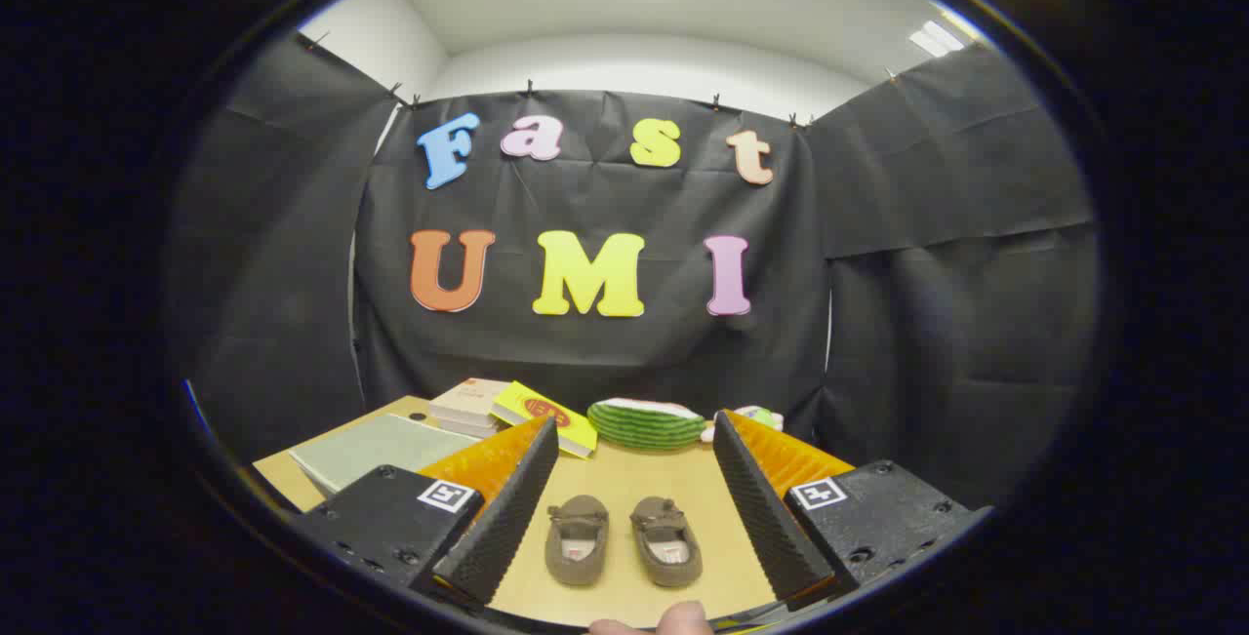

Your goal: Open the storage box then place both shoes into the box .Put the left shoe in first, then the right shoe, with the right side of both shoes facing outward in a uniform manner.

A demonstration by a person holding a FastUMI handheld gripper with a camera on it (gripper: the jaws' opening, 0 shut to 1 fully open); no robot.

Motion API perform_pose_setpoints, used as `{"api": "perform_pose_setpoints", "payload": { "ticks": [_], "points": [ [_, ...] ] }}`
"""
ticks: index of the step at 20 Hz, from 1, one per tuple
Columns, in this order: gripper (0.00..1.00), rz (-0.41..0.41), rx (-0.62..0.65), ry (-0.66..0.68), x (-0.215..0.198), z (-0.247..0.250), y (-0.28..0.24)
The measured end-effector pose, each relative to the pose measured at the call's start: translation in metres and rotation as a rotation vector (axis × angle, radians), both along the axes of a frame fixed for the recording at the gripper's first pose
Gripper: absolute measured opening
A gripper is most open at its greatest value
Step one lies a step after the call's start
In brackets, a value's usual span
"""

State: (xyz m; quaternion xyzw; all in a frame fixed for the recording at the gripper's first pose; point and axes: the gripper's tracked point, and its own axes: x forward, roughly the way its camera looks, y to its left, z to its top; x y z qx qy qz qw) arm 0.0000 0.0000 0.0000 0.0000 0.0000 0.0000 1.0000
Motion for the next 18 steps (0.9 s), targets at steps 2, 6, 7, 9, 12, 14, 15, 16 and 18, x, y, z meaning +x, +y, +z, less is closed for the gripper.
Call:
{"api": "perform_pose_setpoints", "payload": {
  "ticks": [2,6,7,9,12,14,15,16,18],
  "points": [
    [1.00,-0.005,-0.005,0.009,0.002,-0.003,-0.004],
    [1.00,0.005,-0.002,0.033,0.004,-0.010,-0.002],
    [1.00,0.010,-0.003,0.035,0.004,-0.009,-0.001],
    [1.00,0.021,0.001,0.032,0.005,-0.008,0.002],
    [1.00,0.030,0.012,0.037,0.006,-0.008,0.004],
    [1.00,0.040,0.031,0.036,0.007,-0.007,0.006],
    [1.00,0.043,0.036,0.037,0.007,-0.007,0.006],
    [1.00,0.044,0.040,0.037,0.008,-0.007,0.006],
    [1.00,0.049,0.045,0.045,0.007,-0.009,0.006]
  ]
}}
